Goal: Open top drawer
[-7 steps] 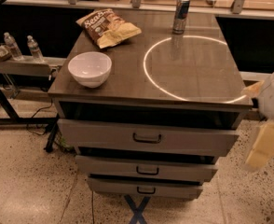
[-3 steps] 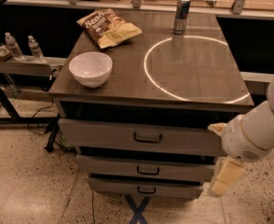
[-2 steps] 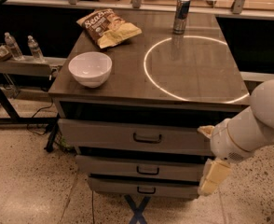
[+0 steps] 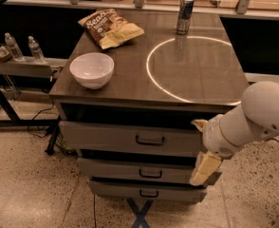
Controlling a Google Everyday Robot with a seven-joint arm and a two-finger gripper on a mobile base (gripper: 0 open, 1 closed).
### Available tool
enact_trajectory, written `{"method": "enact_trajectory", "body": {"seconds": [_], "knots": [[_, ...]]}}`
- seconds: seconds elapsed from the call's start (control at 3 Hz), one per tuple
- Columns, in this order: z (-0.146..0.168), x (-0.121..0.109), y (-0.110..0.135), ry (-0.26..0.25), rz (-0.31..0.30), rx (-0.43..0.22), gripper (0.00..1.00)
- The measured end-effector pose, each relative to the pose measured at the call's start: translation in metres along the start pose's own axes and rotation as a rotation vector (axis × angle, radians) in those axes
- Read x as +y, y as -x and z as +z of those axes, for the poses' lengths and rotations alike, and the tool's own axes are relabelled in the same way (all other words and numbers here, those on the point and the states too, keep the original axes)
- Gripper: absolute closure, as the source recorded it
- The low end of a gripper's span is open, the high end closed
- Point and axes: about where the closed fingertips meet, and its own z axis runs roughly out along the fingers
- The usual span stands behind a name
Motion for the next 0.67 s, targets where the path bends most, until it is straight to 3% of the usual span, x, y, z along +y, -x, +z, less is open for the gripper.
{"method": "enact_trajectory", "body": {"seconds": [0.33,0.67], "knots": [[0.004,-0.011,0.008,-0.016,-0.018,-0.013,0.0],[0.027,-0.021,0.008,0.01,-0.009,-0.005,0.0]]}}
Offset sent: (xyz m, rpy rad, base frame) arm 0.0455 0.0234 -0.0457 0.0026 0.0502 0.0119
